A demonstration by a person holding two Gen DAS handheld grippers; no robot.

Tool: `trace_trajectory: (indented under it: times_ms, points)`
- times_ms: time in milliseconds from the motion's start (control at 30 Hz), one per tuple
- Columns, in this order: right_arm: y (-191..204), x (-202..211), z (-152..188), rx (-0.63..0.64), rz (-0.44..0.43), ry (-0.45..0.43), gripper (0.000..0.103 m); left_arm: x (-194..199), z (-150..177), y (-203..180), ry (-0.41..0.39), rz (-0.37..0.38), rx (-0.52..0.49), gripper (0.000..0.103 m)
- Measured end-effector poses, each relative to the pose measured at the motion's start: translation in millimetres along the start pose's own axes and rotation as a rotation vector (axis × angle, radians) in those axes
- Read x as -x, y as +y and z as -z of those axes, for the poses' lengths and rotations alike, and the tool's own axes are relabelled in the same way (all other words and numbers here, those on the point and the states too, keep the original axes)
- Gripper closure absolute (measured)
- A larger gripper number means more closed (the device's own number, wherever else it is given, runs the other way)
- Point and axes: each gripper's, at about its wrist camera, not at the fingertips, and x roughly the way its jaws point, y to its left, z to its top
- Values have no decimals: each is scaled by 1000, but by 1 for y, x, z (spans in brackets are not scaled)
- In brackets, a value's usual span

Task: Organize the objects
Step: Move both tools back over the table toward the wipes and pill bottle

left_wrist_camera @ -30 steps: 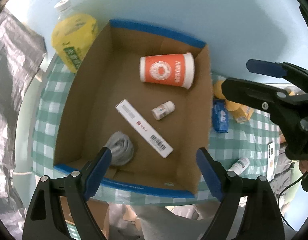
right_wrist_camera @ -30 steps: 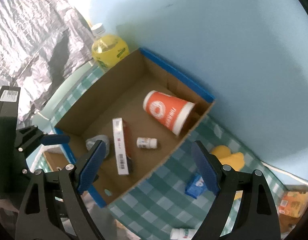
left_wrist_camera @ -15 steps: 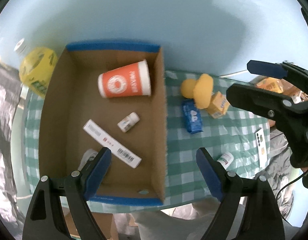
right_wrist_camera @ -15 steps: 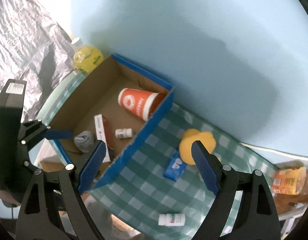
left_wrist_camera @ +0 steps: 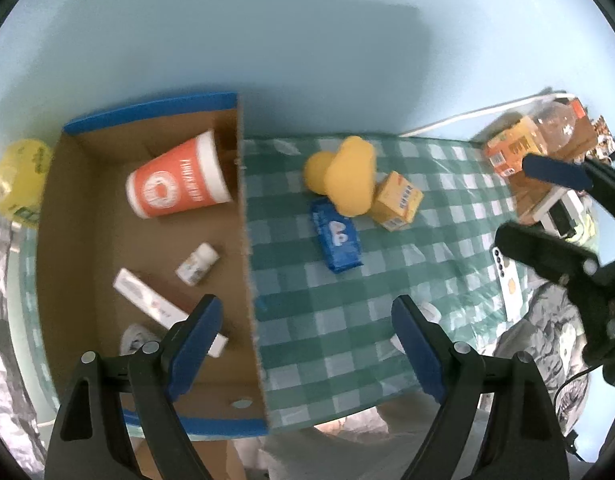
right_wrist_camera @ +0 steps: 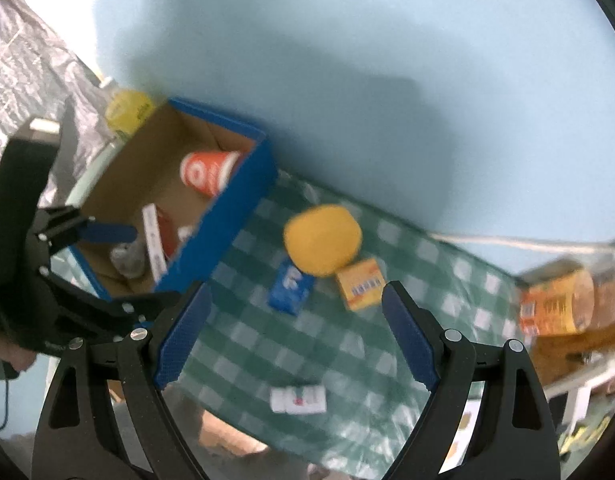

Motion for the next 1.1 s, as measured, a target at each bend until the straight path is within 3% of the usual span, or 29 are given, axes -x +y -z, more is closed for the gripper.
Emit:
trace_trajectory:
  times_ms: [467, 767, 1100]
  points:
    - [-23, -20, 57, -105, 16, 73, 16, -41, -13, -46, 57, 4, -108, 15]
    - [-27, -48, 98, -118, -16, 123, 16, -73, -19, -54, 88, -4, -92, 15]
    - [-3, -105, 139, -51, -30, 199, 17, -109, -17, -51, 139, 9, -62, 15]
